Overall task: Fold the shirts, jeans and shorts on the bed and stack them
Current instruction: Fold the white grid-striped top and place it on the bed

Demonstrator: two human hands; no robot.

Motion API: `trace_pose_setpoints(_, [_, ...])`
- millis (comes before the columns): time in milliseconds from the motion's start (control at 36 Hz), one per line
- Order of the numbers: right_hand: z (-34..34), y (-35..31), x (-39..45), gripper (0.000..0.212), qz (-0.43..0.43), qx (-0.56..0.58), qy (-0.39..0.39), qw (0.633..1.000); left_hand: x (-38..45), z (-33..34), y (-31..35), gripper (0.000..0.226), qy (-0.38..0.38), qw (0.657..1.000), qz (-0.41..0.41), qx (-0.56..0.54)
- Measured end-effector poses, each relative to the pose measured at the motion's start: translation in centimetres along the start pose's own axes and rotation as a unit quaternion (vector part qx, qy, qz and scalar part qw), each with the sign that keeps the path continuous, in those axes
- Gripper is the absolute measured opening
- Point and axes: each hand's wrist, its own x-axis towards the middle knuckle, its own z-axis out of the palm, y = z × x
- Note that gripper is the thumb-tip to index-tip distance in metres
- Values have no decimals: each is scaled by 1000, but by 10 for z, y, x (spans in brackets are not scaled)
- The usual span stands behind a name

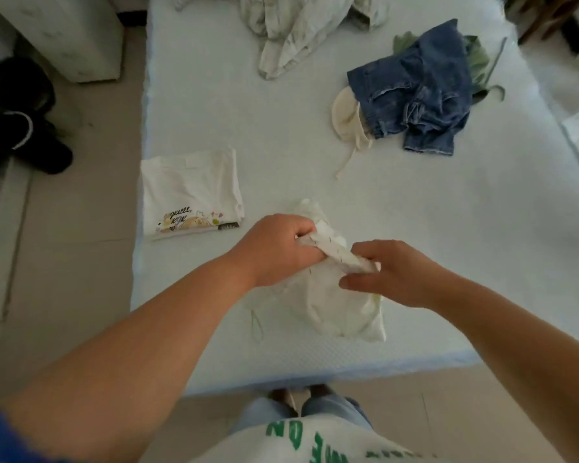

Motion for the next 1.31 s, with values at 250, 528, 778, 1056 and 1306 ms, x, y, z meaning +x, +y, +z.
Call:
trace_pose_setpoints(250, [-32, -24, -54, 27, -7, 59, 90, 994, -57, -25, 20, 21, -186, 979, -31, -82])
trace_pose_setpoints(528, [-50, -63, -93, 38, -99, 89, 151, 979, -85, -43, 42, 42, -274, 943, -96, -165])
trace_pose_setpoints(778, [-88, -51, -130, 61, -197, -16, 284, 938, -56, 48, 70, 51, -212, 953, -216, 27])
trace_pose_setpoints(1056, [-154, 79, -189, 54, -137, -70, 274, 949, 21, 94, 120, 55, 23, 931, -131, 338])
trace_pose_setpoints(1306, [-192, 164, -192, 34, -78, -170, 173, 967, 26, 92, 172, 53, 98, 982, 41, 153])
